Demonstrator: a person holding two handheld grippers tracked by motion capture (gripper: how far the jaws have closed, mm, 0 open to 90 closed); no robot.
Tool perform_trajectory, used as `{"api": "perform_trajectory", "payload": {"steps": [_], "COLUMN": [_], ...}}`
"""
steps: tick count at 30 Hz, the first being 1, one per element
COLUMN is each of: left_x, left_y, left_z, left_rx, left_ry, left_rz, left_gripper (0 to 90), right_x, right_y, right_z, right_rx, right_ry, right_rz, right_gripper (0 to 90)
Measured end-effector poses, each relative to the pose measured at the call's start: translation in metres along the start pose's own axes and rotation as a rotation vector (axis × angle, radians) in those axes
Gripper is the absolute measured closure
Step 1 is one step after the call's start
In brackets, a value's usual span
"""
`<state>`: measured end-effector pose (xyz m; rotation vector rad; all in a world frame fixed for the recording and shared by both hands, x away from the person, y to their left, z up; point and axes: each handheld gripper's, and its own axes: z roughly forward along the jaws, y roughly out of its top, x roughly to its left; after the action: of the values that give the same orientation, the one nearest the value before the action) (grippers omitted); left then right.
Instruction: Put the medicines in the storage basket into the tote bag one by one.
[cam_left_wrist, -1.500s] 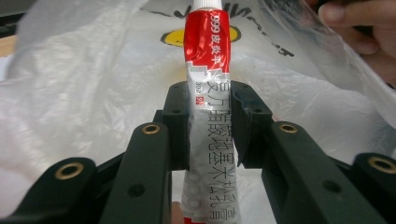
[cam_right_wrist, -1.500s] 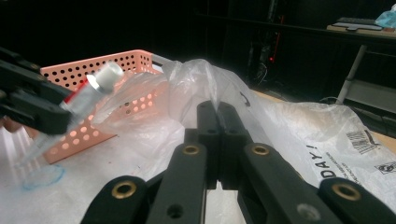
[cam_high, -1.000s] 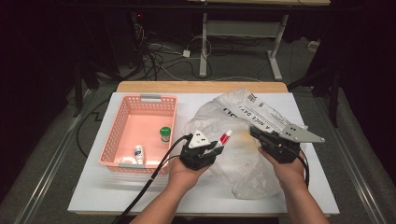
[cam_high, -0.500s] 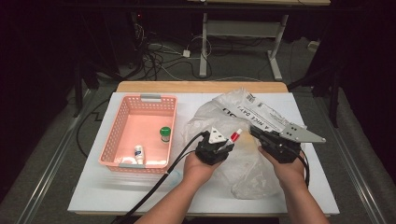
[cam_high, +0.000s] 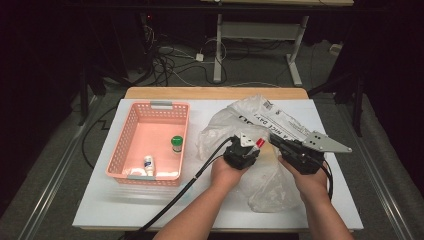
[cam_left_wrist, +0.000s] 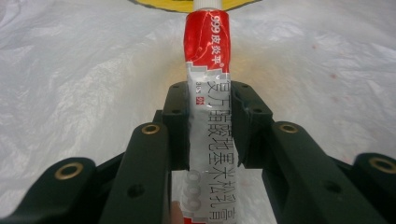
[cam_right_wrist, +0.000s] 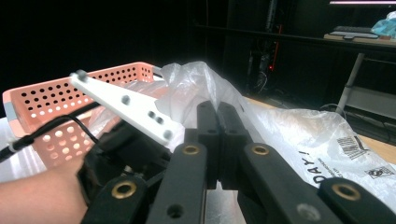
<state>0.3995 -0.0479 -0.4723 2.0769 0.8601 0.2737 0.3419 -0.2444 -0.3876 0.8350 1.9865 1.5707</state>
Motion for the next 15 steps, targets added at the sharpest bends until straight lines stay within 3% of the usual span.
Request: {"api": "perform_trajectory", "payload": {"steps": [5,7,10,15], "left_x": [0.003,0.004,0.002,-0.001], "left_y": [-0.001,-0.001,-0.002,-0.008], "left_z": [0.007,0.007,0.005,-0.007], "left_rx": [-0.001,-0.005,-0.003,-0.016], "left_ry": [-0.002,-0.025,-0.037,-0.057], "left_rz": [-0.040,-0.048,-0.024,-0.015], "left_gripper": [68.2,67.5,58.1,50.2], "right_x": [-0.002,-0.003,-0.003,-0.002], "right_y": [0.000,0.000,0.000,0.000], "right_z": [-0.002,-0.002,-0.003,-0.002], "right_rx": [-0.004,-0.005,-0.005,0.000], "right_ry": [-0.006,-0.006,-0.005,-0.005], "right_rz": [0.002,0.002,0.001,0.000], "right_gripper": [90.0,90.0,90.0,90.0]}}
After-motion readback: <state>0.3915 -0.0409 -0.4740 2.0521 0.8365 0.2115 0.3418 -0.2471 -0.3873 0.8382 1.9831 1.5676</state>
